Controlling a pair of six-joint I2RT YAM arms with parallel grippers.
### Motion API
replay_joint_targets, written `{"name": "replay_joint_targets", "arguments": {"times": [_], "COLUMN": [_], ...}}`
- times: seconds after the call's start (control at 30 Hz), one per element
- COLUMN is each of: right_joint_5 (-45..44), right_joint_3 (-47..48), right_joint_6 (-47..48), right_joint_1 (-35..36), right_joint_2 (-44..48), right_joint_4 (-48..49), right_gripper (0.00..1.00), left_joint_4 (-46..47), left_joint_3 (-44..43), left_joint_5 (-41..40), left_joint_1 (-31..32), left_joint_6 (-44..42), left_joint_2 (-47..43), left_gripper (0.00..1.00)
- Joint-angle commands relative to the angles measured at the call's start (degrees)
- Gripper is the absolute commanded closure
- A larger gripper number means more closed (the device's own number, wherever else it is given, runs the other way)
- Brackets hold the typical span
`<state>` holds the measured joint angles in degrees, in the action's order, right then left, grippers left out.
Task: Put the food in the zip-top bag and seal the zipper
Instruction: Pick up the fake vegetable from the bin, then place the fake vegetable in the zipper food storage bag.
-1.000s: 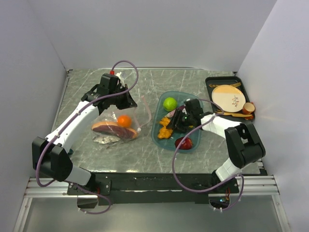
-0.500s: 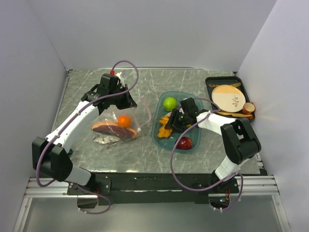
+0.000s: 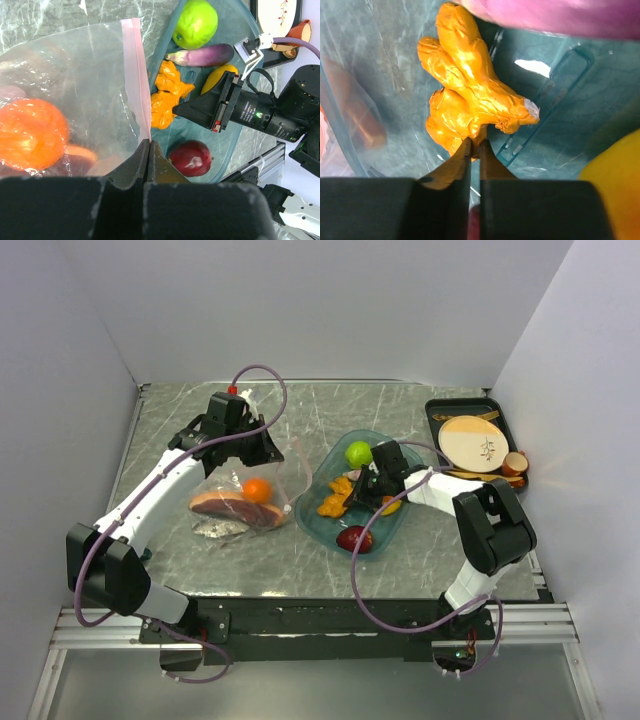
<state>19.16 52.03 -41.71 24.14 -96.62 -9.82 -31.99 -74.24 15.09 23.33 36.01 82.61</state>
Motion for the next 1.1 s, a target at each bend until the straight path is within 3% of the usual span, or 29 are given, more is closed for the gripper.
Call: {"name": "replay_joint_targets", "arguments": {"times": [0.0, 0.67, 1.07], "right_joint_5": [-0.53, -7.81, -8.09], "right_joint_3": [-0.88, 0.26, 12.73], "right_joint_6": [0.58, 2.51, 5.24], "right_joint_1": [0.56, 2.05, 8.63], "right_joint_2": [2.83, 20.24, 11.65], "right_joint_4": [2.09, -1.25, -0.55], "right_gripper": [1.00, 1.00, 1.00], "left_joint_4": [1.23, 1.84, 2.19], "left_joint_3": [0.41, 0.50, 1.81], "left_joint_5": [-0.50, 0.29, 0.82], "left_joint_1": [0.13, 0.13, 0.13], "left_joint_6": [-0.85, -0.77, -0.24], "left_joint_2": [-2.01, -2.01, -3.07], "left_gripper": [0.99, 0.99, 0.99]}}
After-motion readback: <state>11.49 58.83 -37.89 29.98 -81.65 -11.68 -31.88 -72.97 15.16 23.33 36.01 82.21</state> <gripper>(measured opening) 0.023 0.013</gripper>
